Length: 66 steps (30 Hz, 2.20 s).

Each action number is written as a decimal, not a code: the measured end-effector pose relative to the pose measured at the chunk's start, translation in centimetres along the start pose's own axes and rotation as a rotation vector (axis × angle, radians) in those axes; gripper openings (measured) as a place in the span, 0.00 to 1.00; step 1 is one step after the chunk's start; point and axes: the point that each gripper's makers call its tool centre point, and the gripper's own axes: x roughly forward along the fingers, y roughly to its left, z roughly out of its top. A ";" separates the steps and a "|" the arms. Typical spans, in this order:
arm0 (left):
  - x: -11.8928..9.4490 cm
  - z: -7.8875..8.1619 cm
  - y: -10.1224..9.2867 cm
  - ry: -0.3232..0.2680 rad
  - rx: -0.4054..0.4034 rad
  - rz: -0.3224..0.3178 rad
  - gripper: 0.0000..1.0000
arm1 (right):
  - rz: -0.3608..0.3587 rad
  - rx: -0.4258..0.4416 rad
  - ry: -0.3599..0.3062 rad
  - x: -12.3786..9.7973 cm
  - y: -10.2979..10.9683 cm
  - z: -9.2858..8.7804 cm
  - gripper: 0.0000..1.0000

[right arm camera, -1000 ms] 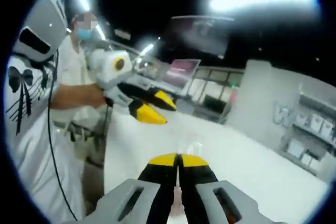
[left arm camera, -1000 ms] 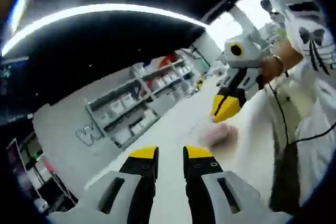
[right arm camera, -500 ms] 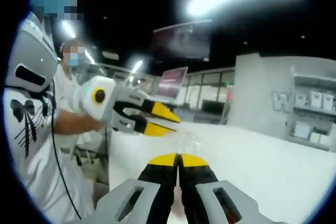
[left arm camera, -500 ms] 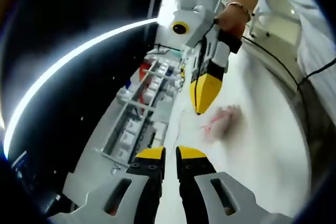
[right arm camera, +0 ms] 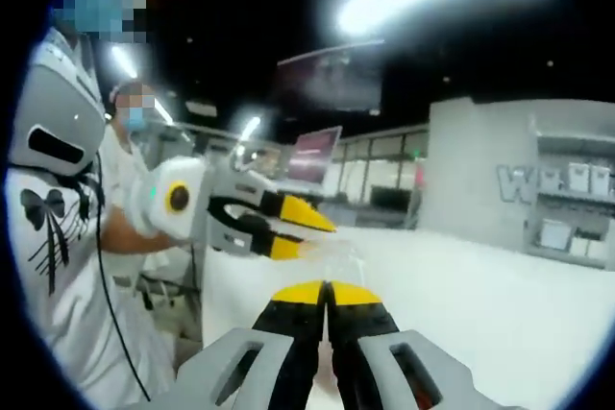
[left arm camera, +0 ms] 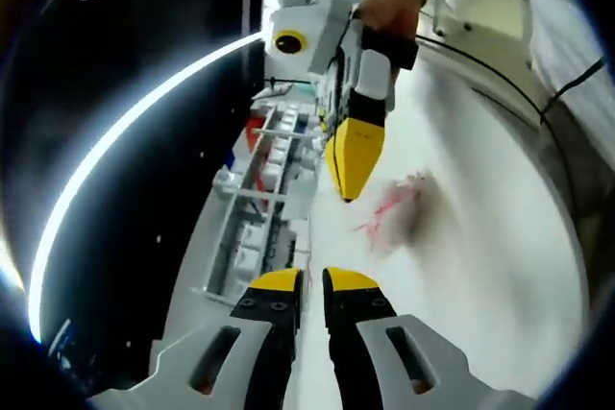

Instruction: Open the resealable bag by pulling the two sides of the seal apart until the entire bag opening is separated and visibly accessible.

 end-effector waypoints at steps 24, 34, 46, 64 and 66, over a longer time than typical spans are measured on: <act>0.0 0.3 0.4 -0.008 0.125 -0.010 0.01 | 0.018 0.027 0.008 -0.3 0.5 -0.3 0.00; 0.2 0.3 0.4 0.022 0.225 -0.021 0.00 | -0.008 0.210 -0.059 -0.8 -1.3 3.8 0.05; 0.0 0.8 1.7 0.014 0.315 -0.024 0.00 | 0.120 0.265 0.198 2.0 0.8 1.8 0.06; 0.2 1.6 2.3 -0.009 0.378 -0.013 0.00 | 0.134 0.466 0.246 1.7 0.7 0.3 0.00; 0.2 1.6 2.3 -0.011 0.374 -0.017 0.00 | 0.126 0.473 0.241 1.6 0.5 0.3 0.00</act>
